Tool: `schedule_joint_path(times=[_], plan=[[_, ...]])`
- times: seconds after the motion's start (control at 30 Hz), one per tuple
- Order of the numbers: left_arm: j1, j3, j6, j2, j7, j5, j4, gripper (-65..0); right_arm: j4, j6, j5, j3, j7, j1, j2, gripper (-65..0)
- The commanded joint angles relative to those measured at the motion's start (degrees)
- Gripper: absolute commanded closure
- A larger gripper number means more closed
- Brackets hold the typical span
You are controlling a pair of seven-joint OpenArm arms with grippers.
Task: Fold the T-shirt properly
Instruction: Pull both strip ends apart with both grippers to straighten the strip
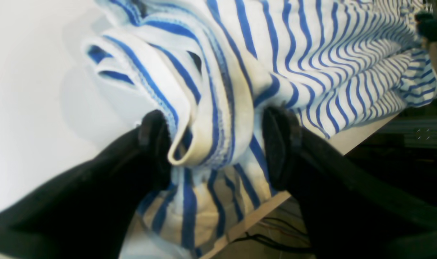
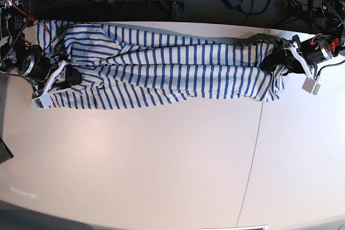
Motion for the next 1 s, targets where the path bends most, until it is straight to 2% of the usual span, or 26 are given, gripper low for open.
schedule_joint_path(times=[0.0,0.03,0.17,0.23,0.33,0.47,0.6,0.77,0.97], plan=[[-0.2,-0.2,-0.7,-0.7,-1.0,-0.3,0.6,-40.3,0.9,3.6,-0.3,0.6,1.9,0.2,1.1,-3.2],[-0.2,-0.2,-0.7,-0.6,-1.7,-0.3,0.6,-40.3,0.9,3.6,-1.5,0.6,2.7,-0.4,1.0,0.0],[-0.2,-0.2,-0.7,-0.7,-4.2,-0.3,0.6,-39.7,0.9,3.6,-6.9,0.6,6.7,-1.9,0.9,0.0],[-0.2,-0.2,-0.7,-0.7,-4.5,-0.3,0.5,-32.1,0.8,3.6,-9.0,0.6,7.9,-2.4,0.9,0.0],[-0.2,-0.2,-0.7,-0.7,-5.2,-0.3,0.6,-15.9,0.1,3.6,-10.9,0.6,7.9,-2.5,0.5,0.0],[-0.2,-0.2,-0.7,-0.6,-7.3,0.7,0.5,-0.3,-3.2,3.6,-11.0,0.6,8.5,-2.5,0.4,0.0],[-1.4,-0.3,-0.7,-0.7,-8.3,6.1,0.6,0.0,-6.5,3.6,-11.0,0.6,9.4,-2.5,0.4,0.0],[-4.0,-2.4,-0.7,-0.8,-8.3,8.9,0.6,0.0,-7.2,3.6,-10.4,0.6,9.4,-2.5,0.4,0.0],[-4.1,-5.4,-0.7,-3.7,-7.8,8.4,0.6,0.0,-5.8,3.6,-5.7,0.7,9.6,-2.1,0.4,0.0]])
